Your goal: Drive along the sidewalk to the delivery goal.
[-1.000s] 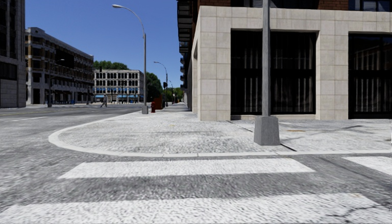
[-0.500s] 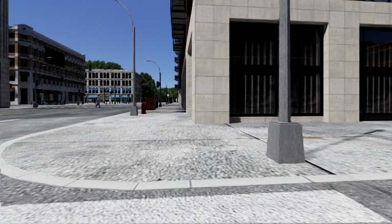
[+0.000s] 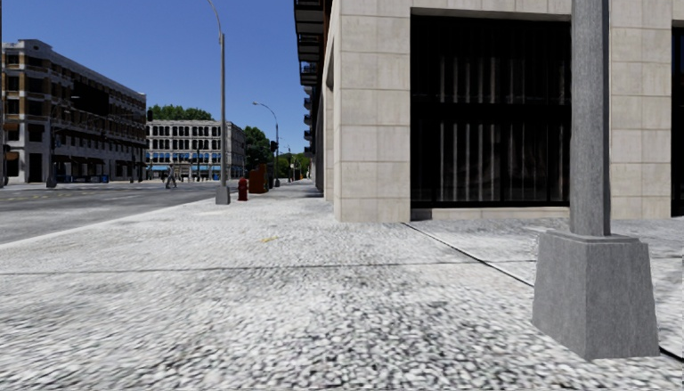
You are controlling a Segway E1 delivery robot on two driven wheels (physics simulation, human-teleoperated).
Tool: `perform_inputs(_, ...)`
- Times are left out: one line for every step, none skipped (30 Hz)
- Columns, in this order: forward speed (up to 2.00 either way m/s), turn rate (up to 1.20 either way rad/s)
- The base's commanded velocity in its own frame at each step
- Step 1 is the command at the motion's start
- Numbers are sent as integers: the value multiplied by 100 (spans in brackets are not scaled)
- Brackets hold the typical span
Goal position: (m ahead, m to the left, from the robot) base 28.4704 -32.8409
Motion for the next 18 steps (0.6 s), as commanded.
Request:
perform_inputs(196,-9)
perform_inputs(196,-9)
perform_inputs(186,-11)
perform_inputs(176,-15)
perform_inputs(162,-22)
perform_inputs(162,-22)
perform_inputs(151,-28)
perform_inputs(145,-31)
perform_inputs(145,-31)
perform_inputs(145,-31)
perform_inputs(144,-31)
perform_inputs(144,-31)
perform_inputs(144,-31)
perform_inputs(144,-31)
perform_inputs(144,-31)
perform_inputs(144,-31)
perform_inputs(144,-31)
perform_inputs(145,-31)
